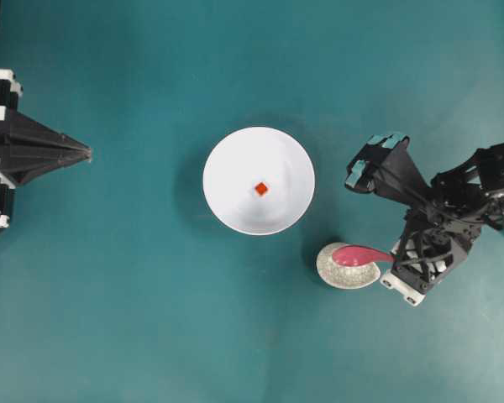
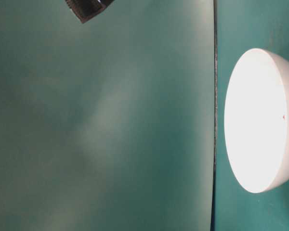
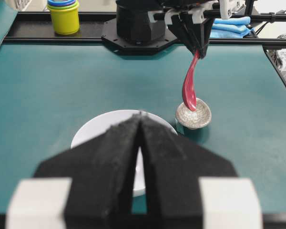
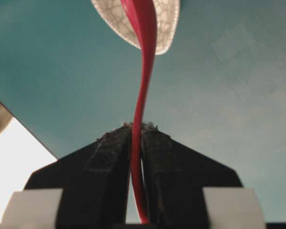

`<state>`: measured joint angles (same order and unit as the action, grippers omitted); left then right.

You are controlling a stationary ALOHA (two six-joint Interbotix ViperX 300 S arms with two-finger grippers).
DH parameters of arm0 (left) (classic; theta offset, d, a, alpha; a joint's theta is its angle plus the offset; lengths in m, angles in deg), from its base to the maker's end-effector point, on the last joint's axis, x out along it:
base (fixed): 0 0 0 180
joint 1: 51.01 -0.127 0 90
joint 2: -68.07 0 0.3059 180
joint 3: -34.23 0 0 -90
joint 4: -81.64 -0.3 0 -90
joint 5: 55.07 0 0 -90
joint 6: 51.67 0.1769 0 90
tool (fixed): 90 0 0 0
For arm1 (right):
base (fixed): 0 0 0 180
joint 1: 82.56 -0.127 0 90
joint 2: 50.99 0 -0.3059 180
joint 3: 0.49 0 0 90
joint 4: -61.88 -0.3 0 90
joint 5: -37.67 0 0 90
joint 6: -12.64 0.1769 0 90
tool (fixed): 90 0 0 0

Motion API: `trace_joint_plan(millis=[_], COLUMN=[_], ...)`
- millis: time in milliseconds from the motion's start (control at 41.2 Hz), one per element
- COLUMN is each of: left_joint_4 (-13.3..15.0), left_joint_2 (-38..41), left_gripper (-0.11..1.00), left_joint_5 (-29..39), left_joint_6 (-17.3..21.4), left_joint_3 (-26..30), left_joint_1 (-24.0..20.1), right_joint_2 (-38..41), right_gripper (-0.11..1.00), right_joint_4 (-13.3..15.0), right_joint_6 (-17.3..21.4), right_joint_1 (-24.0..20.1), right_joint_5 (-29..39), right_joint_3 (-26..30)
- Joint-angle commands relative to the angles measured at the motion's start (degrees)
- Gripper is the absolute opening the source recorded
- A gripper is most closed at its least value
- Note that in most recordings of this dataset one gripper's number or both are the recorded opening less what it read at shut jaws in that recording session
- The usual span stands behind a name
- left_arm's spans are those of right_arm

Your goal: Grip the spoon and scoop the red block from the bowl with right arm.

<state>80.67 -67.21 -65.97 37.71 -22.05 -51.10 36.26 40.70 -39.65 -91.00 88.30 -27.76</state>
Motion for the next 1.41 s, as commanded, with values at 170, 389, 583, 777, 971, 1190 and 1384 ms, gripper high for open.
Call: trace_joint_plan(millis=[170,389,583,777,971,1190,1384], left_joint_4=[-0.2,-0.2,-0.2,-0.2,-0.2,-0.2,-0.2], left_joint_2=[0.2,0.2,0.2,0.2,0.2,0.2,0.2], left_gripper=[0.00,0.00,0.00,0.00,0.00,0.00,0.00], left_joint_5=[-0.3,-0.2,-0.2,-0.2,-0.1,-0.2,-0.1], left_joint_6=[0.0,0.0,-0.1,-0.3,-0.9,-1.0,-1.0], left_joint_3=[1.3,1.3,1.3,1.4,1.4,1.4,1.3], left_joint_1=[-0.1,0.0,0.0,0.0,0.0,-0.1,0.0], right_joint_2=[0.0,1.6,2.0,1.8,1.1,-1.4,-4.5], right_gripper=[0.13,0.13,0.14,0.26,0.41,0.44,0.47], right_joint_4=[-0.2,-0.2,-0.2,0.0,0.8,6.2,16.3], right_joint_6=[-0.4,-0.5,-0.7,-1.8,-2.0,-1.0,-1.1], right_joint_1=[-1.0,-2.7,-3.3,-3.7,-3.8,-4.4,-7.9], right_joint_5=[-1.8,-3.1,-5.2,-5.1,-5.4,-4.1,-15.2], right_joint_3=[-0.9,-1.5,-2.2,-2.8,-4.0,-5.7,-8.8])
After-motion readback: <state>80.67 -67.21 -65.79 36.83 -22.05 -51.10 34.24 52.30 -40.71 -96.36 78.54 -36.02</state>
